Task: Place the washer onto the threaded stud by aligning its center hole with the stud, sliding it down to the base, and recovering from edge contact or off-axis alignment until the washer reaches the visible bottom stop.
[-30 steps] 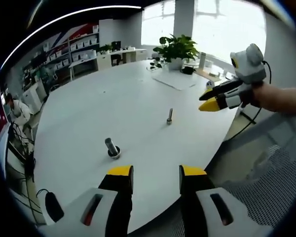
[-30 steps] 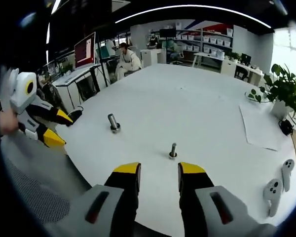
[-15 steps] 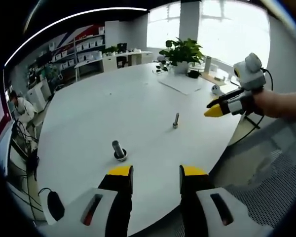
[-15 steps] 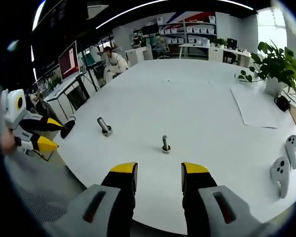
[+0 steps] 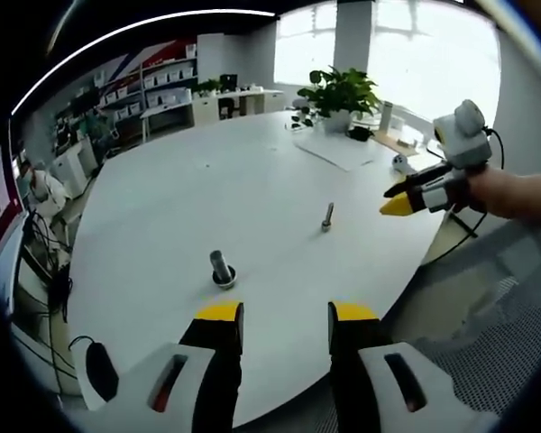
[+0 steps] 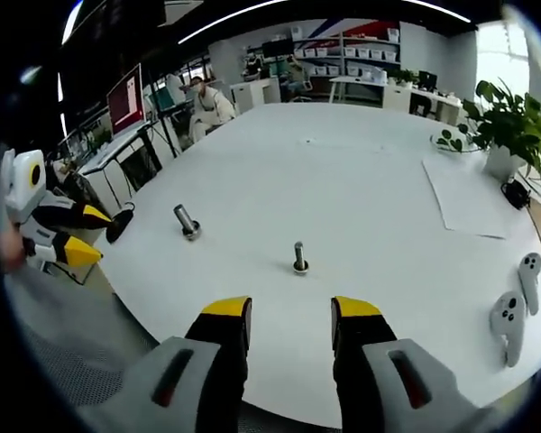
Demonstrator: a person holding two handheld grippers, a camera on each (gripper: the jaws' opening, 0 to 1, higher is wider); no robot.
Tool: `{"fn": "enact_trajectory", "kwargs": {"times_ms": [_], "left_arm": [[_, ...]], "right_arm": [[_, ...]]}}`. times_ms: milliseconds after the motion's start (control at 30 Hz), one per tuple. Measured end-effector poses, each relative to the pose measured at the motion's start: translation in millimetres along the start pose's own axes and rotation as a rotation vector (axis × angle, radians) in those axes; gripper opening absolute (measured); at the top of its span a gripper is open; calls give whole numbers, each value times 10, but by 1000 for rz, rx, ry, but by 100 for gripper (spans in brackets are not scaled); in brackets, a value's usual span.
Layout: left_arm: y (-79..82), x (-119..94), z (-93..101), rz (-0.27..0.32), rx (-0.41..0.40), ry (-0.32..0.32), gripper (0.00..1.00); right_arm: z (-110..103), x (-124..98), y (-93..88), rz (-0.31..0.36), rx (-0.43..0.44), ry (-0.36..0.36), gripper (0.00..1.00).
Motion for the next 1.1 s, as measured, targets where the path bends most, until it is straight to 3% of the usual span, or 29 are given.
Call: {"fn": "enact_trajectory", "kwargs": {"times_ms": [800, 1100], "left_arm": [[-34, -21, -80, -13, -26, 29, 35], [-140, 13, -113, -61, 6, 64, 35]], "right_arm": [[-25, 53, -56, -30, -5, 26, 37], [-51, -4, 55, 28, 56, 40, 43]]}}
Point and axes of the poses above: the point that each gripper's makers call its tool centre point, and the gripper's own axes: x roughly forward along the fingers, z roughly to its right, y roughly out of its top, the point moved 3 cm from there along -x, roughly backward along the fingers, and after that the axes turned 2 degrees about y, right-handed, at the moved point
